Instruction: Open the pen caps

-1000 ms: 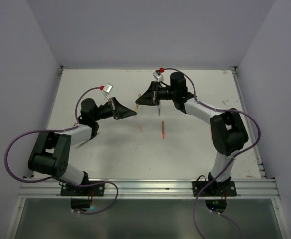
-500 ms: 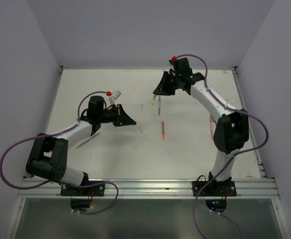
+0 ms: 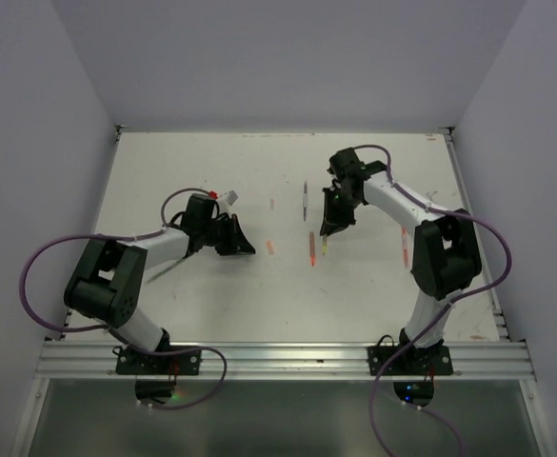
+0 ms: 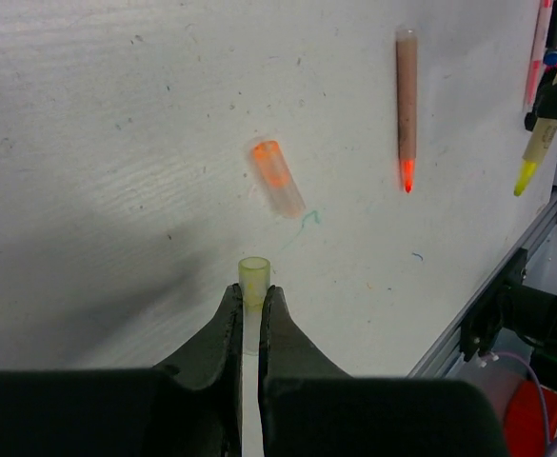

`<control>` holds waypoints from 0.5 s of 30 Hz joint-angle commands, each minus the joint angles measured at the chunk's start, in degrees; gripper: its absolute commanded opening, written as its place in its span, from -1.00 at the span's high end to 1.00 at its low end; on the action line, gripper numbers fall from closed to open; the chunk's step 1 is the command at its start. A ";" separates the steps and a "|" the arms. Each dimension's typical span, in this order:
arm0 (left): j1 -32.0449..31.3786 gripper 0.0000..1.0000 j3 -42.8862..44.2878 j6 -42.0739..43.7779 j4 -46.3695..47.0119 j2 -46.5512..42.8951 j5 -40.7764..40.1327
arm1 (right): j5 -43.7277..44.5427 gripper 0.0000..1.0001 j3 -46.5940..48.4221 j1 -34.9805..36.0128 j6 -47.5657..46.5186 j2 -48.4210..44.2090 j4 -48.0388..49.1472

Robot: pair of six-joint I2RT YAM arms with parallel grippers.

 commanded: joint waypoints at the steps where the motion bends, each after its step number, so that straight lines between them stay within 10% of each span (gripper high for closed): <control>1: -0.72 1.00 3.50 -0.73 1.16 1.39 -3.92 | 0.32 1.00 0.29 0.20 -2.29 0.36 2.08; 15: -2.57 1.00 8.60 -2.31 -3.59 8.42 -6.56 | 0.94 1.00 0.64 0.11 -2.20 8.10 5.51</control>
